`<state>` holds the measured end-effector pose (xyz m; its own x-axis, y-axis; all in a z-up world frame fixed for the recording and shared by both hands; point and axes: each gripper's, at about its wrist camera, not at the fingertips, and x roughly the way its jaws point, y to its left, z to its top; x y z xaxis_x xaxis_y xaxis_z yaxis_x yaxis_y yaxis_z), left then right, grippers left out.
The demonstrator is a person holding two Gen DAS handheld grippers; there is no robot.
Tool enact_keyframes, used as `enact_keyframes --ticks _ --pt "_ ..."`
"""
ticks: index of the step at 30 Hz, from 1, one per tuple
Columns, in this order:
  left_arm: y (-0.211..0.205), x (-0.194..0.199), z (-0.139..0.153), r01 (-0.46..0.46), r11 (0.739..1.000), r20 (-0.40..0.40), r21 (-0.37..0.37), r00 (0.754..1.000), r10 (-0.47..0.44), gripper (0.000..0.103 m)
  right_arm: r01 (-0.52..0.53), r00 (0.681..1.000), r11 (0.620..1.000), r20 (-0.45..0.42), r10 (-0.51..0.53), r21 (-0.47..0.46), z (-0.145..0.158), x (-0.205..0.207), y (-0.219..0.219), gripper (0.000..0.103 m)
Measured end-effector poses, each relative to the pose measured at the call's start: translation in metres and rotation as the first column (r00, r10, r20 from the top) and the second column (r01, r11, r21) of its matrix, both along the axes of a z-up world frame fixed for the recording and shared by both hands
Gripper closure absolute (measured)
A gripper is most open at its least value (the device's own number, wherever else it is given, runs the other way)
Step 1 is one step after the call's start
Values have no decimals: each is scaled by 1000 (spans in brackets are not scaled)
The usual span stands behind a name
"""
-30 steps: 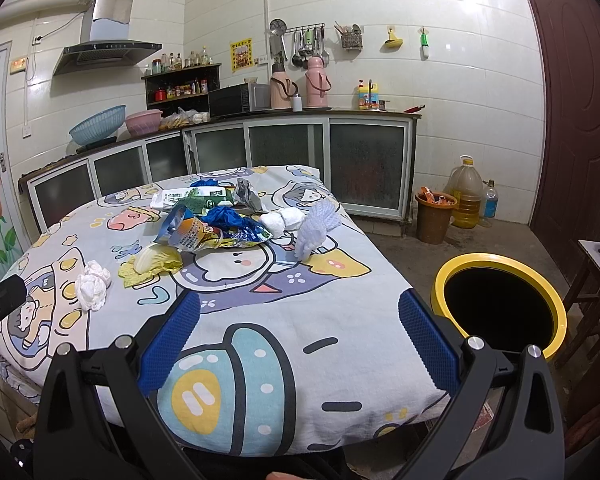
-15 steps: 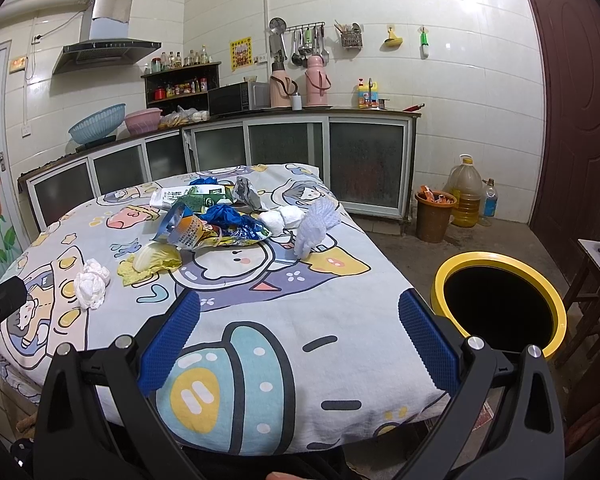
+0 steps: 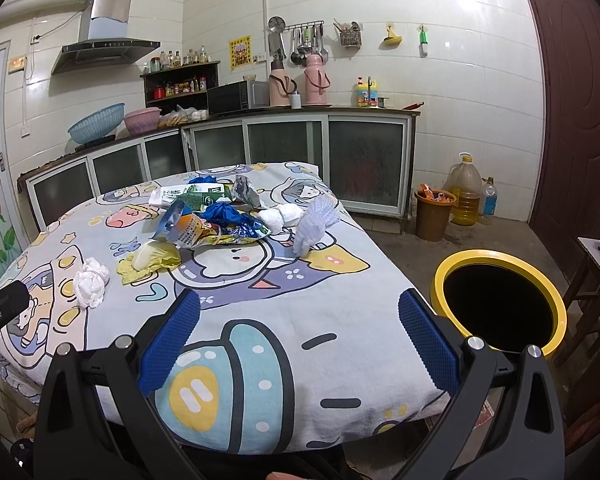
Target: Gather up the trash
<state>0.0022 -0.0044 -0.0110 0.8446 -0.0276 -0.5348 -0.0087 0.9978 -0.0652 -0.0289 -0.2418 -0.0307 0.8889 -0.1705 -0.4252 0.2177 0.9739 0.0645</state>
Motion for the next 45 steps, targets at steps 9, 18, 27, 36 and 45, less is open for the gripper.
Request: enact_keyframes --ticks 9,18,27,36,45 --pt "0 1 -1 1 1000 -2 0 1000 -1 8 0 1000 1000 -2 0 1 -2 0 0 8" --pt "0 1 -1 0 1000 -3 1 1000 0 8 0 1000 1000 -3 0 0 -2 0 -1 8" --pt "-1 0 -4 1 1000 -11 -10 1000 -1 8 9 1000 1000 3 -9 -1 -3 -3 -4 8" --pt "2 0 -1 57 997 -44 -50 997 -59 8 37 999 999 35 -36 -3 13 -4 -8 8" --pt "13 13 -18 175 963 -88 -204 977 -196 8 -181 979 978 -79 189 100 14 49 -40 8"
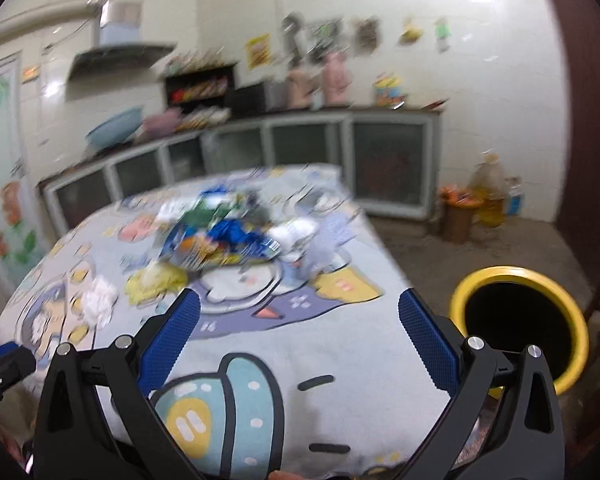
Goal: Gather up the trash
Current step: 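Grasp the white rolled tissue with the left tool while the right tool grasps the blue glove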
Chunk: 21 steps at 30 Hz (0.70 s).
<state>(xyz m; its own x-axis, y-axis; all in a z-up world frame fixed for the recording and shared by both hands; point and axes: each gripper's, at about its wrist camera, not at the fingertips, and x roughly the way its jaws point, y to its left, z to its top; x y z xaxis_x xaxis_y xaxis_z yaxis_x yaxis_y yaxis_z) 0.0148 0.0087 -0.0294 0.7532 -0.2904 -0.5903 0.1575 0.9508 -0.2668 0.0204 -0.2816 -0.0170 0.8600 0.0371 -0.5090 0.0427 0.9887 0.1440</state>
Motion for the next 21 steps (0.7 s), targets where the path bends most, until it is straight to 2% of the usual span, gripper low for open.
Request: enact_keyframes --ticks 2,4,8,11,14,17,21 --pt "2 8 -7 26 999 -31 -37 999 -27 8 -29 999 999 -40 31 33 -6 15 -7 8" --pt "5 18 -15 46 997 -61 -66 997 -50 8 -48 997 999 -55 48 11 -10 26 -9 8" --pt "22 38 -15 23 998 -49 -62 998 -26 8 -105 993 994 -46 106 25 -9 38 -12 8" --pt "30 58 -12 5 999 -46 52 999 -3 8 -168 986 986 -25 167 -23 -6 48 -7 8" --pt "34 81 -9 19 987 -54 158 998 -10 8 -246 969 964 -46 243 -101 -4 64 5 8" --pt "40 105 -10 51 983 -94 178 995 -34 8 -284 957 952 -88 275 -111 -9 88 11 8" --pt "49 127 -16 60 987 -144 148 989 -39 8 -342 930 940 -135 341 19 -17 125 8 8"
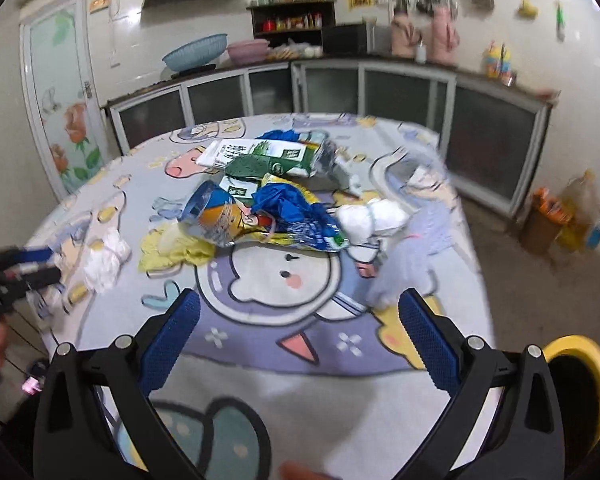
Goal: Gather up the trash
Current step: 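Grasp the white rolled tissue with the left tool while the right tool grasps the blue glove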
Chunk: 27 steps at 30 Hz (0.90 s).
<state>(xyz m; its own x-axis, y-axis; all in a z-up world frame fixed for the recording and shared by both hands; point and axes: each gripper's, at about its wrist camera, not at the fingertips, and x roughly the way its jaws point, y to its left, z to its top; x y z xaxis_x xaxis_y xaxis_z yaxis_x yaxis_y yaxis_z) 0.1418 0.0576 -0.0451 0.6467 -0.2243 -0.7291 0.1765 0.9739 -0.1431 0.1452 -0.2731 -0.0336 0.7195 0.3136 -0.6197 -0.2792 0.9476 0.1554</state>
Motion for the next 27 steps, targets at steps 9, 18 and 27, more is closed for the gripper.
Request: enact_keyframes --ticks 9,18,27 --pt "-7 29 -15 44 997 -29 56 999 -43 8 -158 987 987 10 158 -38 8 51 34 8" --pt "-9 53 -21 69 998 -87 12 994 -68 8 -295 955 928 -59 290 -225 2 84 64 8" --pt "-7 63 -25 82 996 -129 -34 988 -85 8 -269 962 947 -105 253 -178 7 100 35 8"
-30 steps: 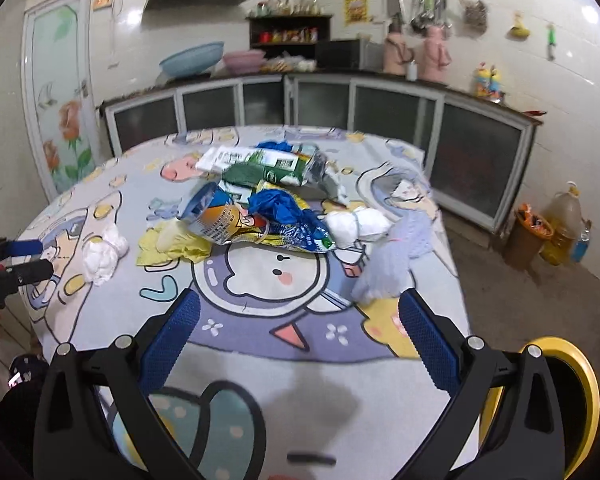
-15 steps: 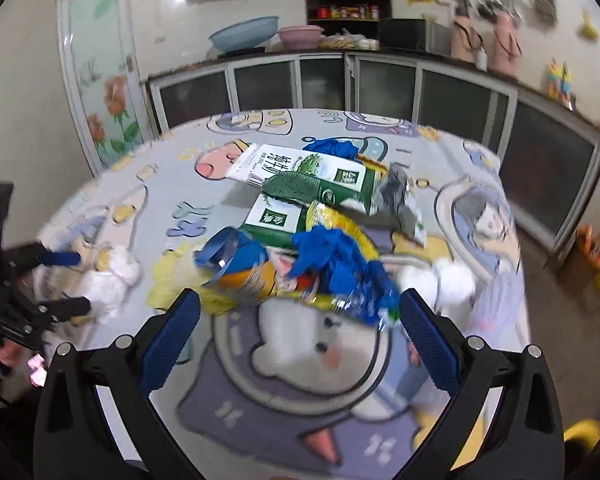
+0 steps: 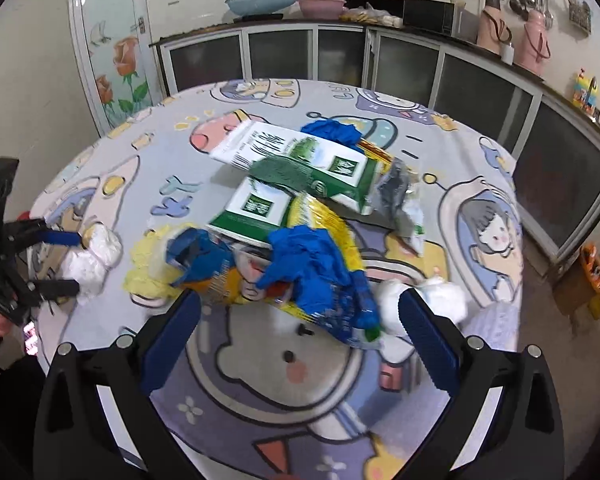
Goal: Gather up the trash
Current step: 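Grasp the white rolled tissue with the left tool while the right tool grasps the blue glove, then carry both items over the yellow-rimmed bin and open both tools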
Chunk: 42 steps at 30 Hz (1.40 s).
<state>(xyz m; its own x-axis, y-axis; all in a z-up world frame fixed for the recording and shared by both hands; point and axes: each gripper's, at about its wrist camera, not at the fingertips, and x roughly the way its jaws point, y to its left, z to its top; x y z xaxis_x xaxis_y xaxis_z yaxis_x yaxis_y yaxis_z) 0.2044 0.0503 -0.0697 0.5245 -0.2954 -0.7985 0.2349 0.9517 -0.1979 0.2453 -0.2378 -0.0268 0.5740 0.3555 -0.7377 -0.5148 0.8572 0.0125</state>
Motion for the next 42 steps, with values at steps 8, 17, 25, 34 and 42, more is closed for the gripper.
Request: enact_keyframes --ticks 8,17,25,34,42 --pt "-1 17 -8 -1 999 -48 -48 999 -2 8 -82 993 997 -83 83 15 -14 29 5 25" --pt "-7 39 -18 36 995 -82 -96 996 -44 12 -97 978 988 -171 118 123 -24 58 3 43" --pt "0 46 -27 -19 994 -87 -105 996 10 68 -31 977 985 -202 65 169 -32 55 -5 93" --pt "-2 17 12 25 995 32 -98 999 -22 69 -7 995 960 -92 34 280 14 22 -23 94" --pt "-10 -7 45 65 992 105 -108 993 -54 69 17 1000 948 -25 -9 317 45 -17 -45 94"
